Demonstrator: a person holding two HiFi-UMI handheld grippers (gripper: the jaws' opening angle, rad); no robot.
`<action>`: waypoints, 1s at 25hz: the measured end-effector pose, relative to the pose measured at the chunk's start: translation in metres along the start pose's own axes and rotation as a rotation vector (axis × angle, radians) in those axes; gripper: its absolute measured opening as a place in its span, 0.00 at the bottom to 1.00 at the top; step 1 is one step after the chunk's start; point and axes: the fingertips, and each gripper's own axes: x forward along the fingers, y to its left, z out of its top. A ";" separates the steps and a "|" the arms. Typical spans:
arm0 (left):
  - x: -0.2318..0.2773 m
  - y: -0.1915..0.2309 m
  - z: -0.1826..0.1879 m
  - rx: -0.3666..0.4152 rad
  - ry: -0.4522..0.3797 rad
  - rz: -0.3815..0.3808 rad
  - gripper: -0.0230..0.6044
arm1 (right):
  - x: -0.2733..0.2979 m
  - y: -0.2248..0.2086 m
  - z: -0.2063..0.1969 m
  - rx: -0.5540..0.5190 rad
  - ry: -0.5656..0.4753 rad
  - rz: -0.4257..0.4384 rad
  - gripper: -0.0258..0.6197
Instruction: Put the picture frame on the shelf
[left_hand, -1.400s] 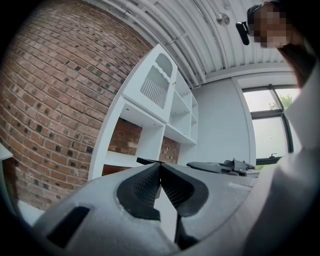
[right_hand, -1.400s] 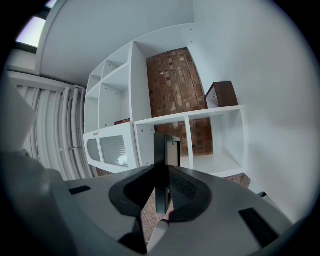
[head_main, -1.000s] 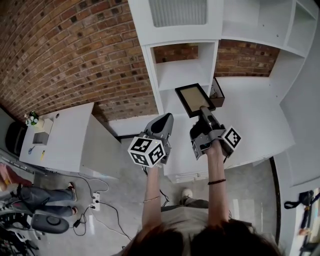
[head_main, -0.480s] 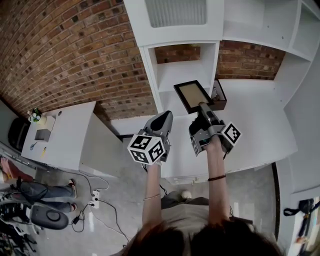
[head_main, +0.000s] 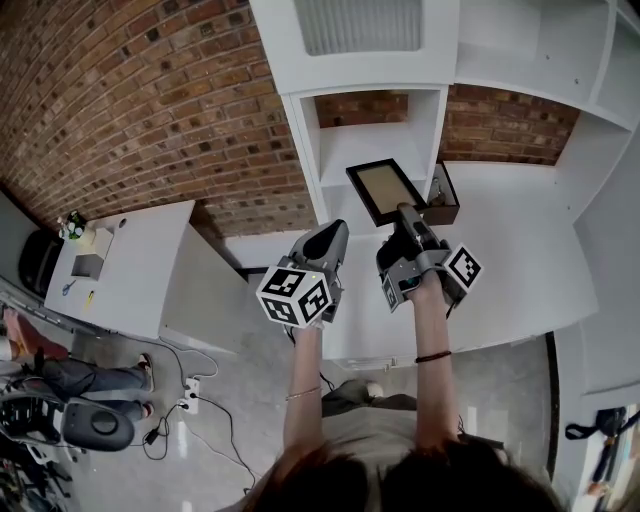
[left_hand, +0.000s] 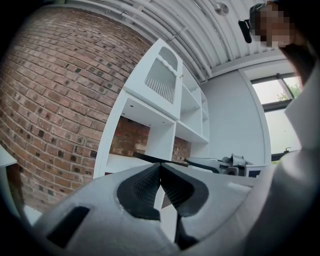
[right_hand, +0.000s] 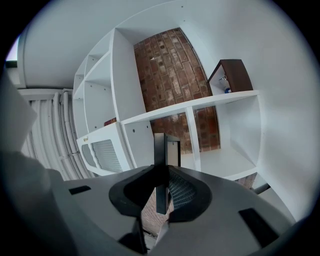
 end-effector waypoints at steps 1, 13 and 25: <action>0.001 0.002 -0.001 -0.001 0.001 0.001 0.05 | 0.001 -0.001 0.000 -0.003 0.001 -0.002 0.15; 0.028 0.030 0.003 -0.007 0.016 -0.044 0.05 | 0.034 -0.008 0.008 -0.033 -0.032 -0.007 0.15; 0.057 0.048 0.003 -0.024 0.026 -0.093 0.05 | 0.061 -0.015 0.022 -0.071 -0.071 -0.027 0.15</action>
